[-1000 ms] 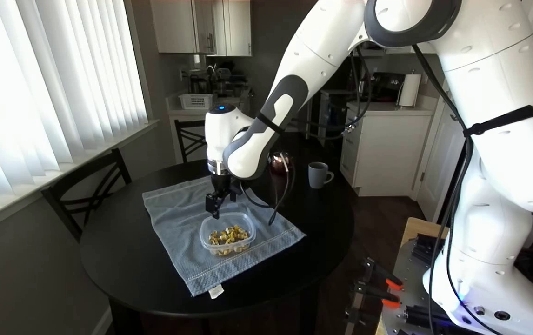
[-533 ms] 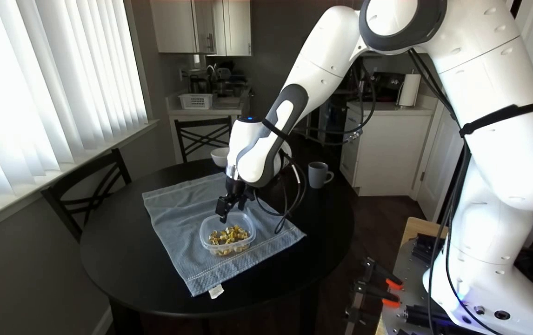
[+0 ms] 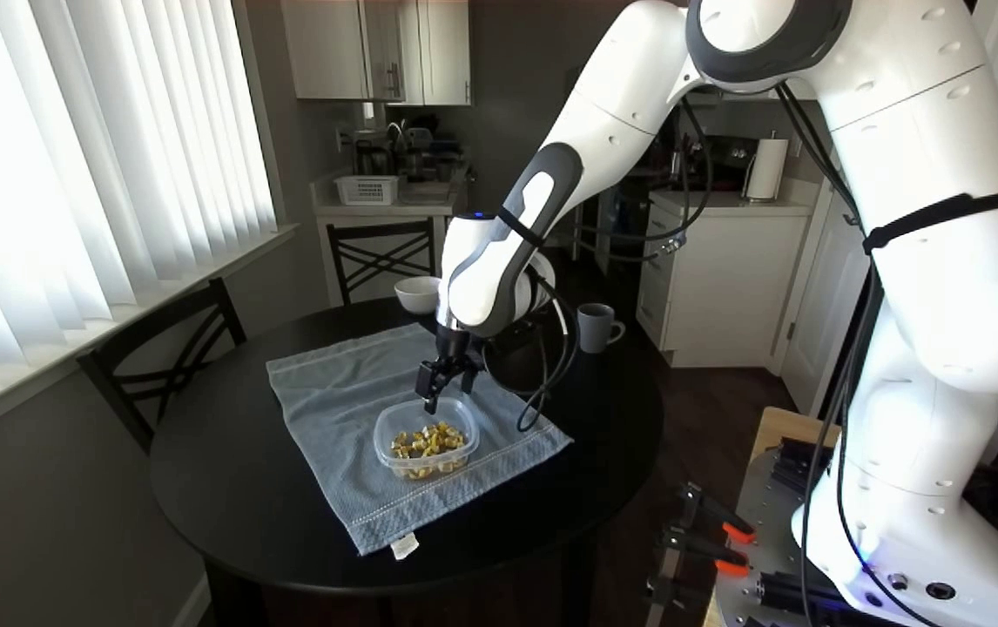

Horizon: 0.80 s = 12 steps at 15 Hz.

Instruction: Lift the lunch box from the towel and pour the sweets on the towel

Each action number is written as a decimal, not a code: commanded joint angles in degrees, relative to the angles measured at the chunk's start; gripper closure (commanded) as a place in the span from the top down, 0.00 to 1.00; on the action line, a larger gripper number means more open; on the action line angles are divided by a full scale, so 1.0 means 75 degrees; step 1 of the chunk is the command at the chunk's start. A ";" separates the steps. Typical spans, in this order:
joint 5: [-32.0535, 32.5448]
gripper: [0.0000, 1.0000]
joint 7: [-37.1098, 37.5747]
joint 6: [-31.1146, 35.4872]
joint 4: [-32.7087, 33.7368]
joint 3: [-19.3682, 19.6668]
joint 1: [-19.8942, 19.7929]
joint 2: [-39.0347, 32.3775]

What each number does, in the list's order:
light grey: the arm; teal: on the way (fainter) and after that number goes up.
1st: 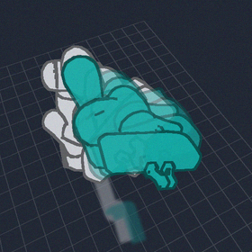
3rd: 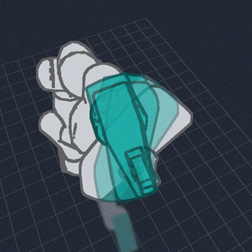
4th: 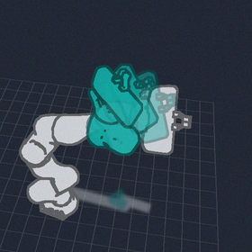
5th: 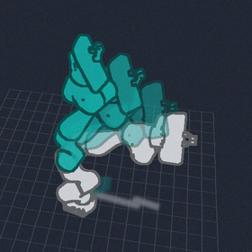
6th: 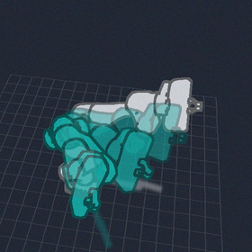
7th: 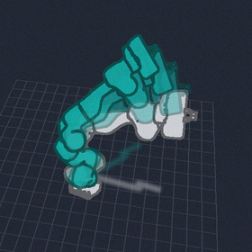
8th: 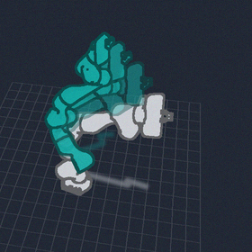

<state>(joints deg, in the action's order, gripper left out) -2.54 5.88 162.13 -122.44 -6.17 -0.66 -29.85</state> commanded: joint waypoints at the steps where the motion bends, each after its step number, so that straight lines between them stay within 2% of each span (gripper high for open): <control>1: -0.0614 1.00 -0.0068 -0.0483 0.0060 -0.0201 -0.0026 -0.0065; 3: -0.0605 1.00 0.0329 -0.0710 0.0062 0.0140 0.0250 -0.0169; 7: -0.0623 1.00 0.0935 -0.0782 -0.0364 0.0605 0.0396 0.0197; 9: -0.0649 1.00 0.1006 -0.0822 -0.0313 0.0674 0.0352 0.0196; 12: -0.0918 1.00 0.0805 -0.0753 -0.0233 0.0443 0.0179 0.0165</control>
<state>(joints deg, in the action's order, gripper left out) -6.63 12.25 157.13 -122.98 -1.71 1.11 -30.48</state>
